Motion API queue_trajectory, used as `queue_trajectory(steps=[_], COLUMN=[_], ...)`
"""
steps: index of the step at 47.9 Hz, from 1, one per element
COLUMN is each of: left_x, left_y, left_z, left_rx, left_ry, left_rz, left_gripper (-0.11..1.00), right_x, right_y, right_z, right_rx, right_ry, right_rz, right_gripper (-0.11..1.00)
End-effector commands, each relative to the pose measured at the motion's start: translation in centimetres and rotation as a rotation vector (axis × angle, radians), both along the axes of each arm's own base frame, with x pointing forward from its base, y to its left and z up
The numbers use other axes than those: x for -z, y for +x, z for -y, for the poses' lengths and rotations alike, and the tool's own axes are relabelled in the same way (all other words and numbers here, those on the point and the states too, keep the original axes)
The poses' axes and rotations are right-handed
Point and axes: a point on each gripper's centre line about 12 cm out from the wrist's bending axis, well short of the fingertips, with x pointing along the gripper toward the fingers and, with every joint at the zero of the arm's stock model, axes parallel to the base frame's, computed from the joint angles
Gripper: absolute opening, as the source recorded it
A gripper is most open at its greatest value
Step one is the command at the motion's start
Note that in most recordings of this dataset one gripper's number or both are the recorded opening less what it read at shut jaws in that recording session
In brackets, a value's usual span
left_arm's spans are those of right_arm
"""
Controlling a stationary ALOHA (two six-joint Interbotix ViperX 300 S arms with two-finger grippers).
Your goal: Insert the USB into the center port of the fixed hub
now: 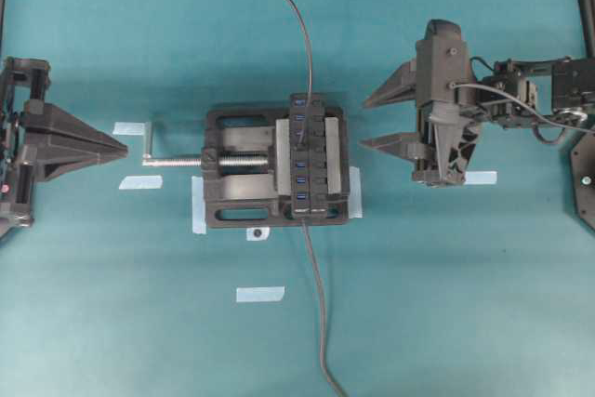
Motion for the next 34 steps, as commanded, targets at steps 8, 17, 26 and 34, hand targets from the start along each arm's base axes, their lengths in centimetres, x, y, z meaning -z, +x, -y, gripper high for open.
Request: queue_trajectory(steps=[8, 17, 26, 34], left_x=[-0.5, -0.6, -0.6, -0.6], left_y=[0.2, 0.2, 0.2, 0.2], left_z=[0.0, 0.0, 0.0, 0.0], left_rx=[0.002, 0.002, 0.002, 0.002], left_ry=[0.001, 0.001, 0.000, 0.001], left_rz=[0.017, 0.018, 0.018, 0.020], left_gripper=[0.00, 0.00, 0.00, 0.00], right_x=[-0.8, -0.9, -0.5, 0.1], right_y=[0.2, 0.4, 0.9, 1.7], right_z=[-0.5, -0.8, -1.0, -1.2], right_rx=[-0.010, -0.020, -0.029, -0.036], right_ry=[0.005, 0.003, 0.001, 0.001], right_rz=[0.034, 0.042, 0.056, 0.035], right_gripper=[0.69, 0.68, 0.68, 0.68])
